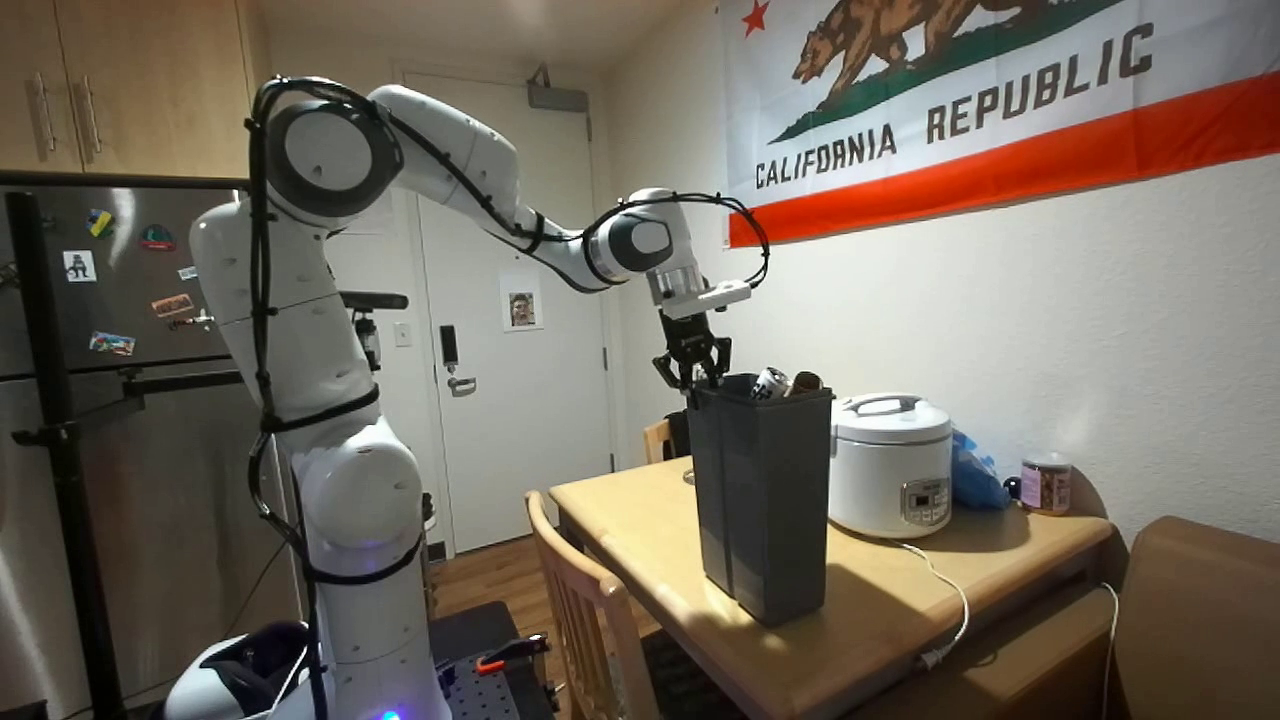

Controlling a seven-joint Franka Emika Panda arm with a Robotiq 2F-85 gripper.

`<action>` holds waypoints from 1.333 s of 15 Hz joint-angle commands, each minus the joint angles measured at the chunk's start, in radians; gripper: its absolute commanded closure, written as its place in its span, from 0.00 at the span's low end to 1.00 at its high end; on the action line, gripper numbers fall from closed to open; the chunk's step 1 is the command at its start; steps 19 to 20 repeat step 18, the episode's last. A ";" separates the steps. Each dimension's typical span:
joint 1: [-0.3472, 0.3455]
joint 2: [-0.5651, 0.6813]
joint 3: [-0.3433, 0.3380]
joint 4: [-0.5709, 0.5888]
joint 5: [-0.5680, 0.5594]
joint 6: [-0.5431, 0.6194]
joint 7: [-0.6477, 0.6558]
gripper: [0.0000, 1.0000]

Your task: Move the landfill bin to the left then right

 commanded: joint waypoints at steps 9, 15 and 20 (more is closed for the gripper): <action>0.025 -0.276 0.100 0.002 -0.092 -0.223 0.199 0.00; 0.097 -0.317 0.123 0.012 -0.088 -0.310 0.260 0.00; 0.115 -0.325 0.131 0.004 -0.088 -0.317 0.278 0.00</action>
